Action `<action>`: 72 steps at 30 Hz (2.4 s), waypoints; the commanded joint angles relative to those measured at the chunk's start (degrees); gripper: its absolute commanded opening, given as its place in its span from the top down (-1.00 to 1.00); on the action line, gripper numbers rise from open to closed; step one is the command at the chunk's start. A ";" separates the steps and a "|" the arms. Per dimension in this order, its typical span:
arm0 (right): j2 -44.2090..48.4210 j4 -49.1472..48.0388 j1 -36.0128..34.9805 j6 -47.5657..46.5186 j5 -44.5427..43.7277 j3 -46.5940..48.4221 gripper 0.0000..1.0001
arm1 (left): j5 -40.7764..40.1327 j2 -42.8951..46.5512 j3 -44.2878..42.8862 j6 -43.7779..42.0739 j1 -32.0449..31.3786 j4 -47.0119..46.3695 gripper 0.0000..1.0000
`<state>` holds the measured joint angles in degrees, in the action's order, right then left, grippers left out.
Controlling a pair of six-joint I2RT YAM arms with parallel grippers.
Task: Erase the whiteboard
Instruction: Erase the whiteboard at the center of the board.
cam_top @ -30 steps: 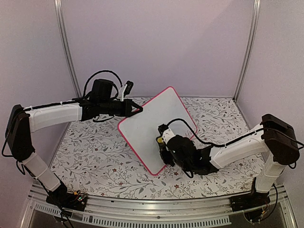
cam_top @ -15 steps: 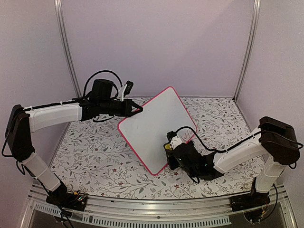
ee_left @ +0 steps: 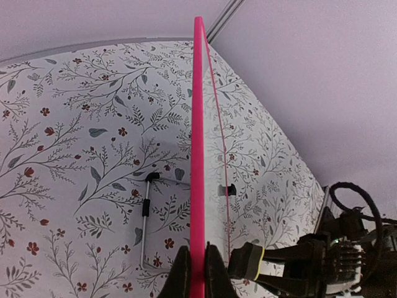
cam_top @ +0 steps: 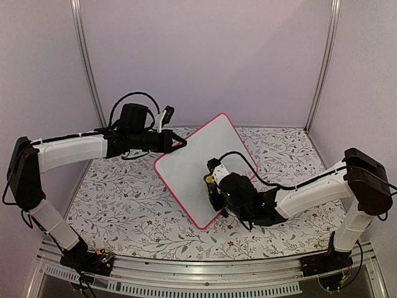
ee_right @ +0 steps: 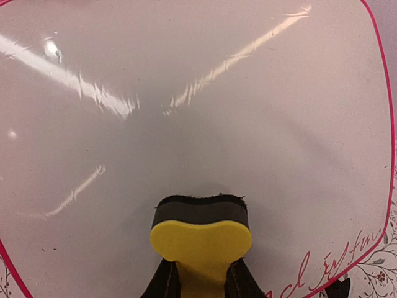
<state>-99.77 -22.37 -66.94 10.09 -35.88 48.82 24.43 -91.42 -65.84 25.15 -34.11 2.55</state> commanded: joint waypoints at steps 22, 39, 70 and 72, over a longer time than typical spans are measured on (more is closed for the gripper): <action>-0.27 -0.80 2.54 4.28 2.69 -4.86 0.72 | -0.07 -0.84 1.95 -3.63 -1.14 4.23 1.00; 0.22 -0.81 2.34 6.12 4.82 -6.11 0.72 | -0.02 -0.70 1.86 -3.69 -0.93 4.30 1.00; -3.09 0.05 -1.19 7.51 5.81 -3.82 0.72 | 0.36 -0.66 1.86 -3.60 -0.62 4.17 1.00; -3.95 0.13 -1.35 8.65 5.75 -4.88 0.72 | 0.35 -0.69 1.86 -3.54 -0.69 4.17 1.00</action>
<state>-99.90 -23.68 -67.42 15.31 -31.97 46.72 24.62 -91.39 -65.82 25.39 -34.06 2.70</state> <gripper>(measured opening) 0.197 0.036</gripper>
